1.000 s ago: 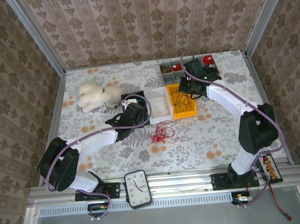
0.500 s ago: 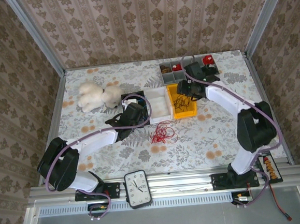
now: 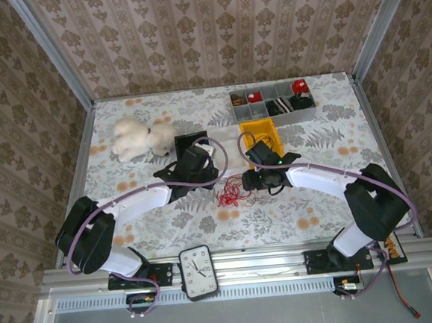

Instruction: Untangle the cables

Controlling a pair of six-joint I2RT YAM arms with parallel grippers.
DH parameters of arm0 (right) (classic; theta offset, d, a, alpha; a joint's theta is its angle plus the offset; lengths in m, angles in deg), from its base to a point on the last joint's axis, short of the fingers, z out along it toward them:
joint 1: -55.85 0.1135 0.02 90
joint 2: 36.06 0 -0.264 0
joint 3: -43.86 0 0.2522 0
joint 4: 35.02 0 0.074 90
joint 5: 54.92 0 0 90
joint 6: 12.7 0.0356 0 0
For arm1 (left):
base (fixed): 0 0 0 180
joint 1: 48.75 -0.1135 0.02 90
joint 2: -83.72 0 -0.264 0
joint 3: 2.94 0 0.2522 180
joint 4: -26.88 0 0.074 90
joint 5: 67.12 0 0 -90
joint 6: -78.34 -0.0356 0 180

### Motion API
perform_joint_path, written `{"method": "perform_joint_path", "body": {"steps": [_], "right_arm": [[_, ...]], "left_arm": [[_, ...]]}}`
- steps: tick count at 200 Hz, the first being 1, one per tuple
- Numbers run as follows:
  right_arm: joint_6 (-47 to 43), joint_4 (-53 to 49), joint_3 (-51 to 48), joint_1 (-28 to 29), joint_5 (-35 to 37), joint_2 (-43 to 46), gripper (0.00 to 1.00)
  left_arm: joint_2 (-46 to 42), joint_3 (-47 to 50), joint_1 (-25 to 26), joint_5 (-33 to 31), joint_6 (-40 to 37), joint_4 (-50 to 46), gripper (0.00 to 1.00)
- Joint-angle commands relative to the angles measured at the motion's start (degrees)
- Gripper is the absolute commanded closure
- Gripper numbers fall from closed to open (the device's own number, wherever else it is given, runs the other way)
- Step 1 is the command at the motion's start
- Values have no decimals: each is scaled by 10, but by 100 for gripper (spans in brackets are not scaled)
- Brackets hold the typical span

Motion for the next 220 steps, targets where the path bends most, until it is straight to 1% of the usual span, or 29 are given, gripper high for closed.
{"method": "perform_joint_path", "body": {"steps": [1, 33, 57, 69, 101, 114, 124, 139, 159, 176, 193, 208, 220], "right_arm": [[13, 1, -16, 2, -11, -20, 50], [6, 21, -24, 3, -51, -41, 65], [1, 16, -19, 4, -48, -48, 84], [1, 14, -20, 4, -41, -45, 89], [5, 12, -26, 4, -23, -28, 93], [11, 7, -29, 3, -6, -18, 94], [17, 4, -32, 2, 10, -9, 95], [32, -5, -37, -4, 42, 7, 97], [59, -28, -45, -17, 95, 36, 99], [85, -52, -54, -43, 133, 66, 100], [109, -66, -72, -85, 149, 99, 100], [109, -58, -87, -114, 142, 136, 100], [67, -23, -89, -112, 109, 151, 96]], "left_arm": [[12, -11, 28, 40, -70, -27, 61], [36, -19, 45, 48, -76, -46, 60], [55, -22, 50, 57, -82, -52, 60], [66, -25, 50, 59, -83, -52, 61], [93, -40, 52, 78, -90, -52, 64], [104, -48, 54, 80, -92, -57, 68], [111, -52, 54, 83, -95, -63, 75], [119, -54, 54, 77, -93, -73, 88], [122, -49, 54, 67, -85, -78, 100], [116, -41, 53, 32, -73, -84, 100], [107, -31, 50, 0, -61, -88, 100], [93, -21, 48, 1, -61, -84, 100], [82, -12, 48, 19, -65, -73, 100]]}}
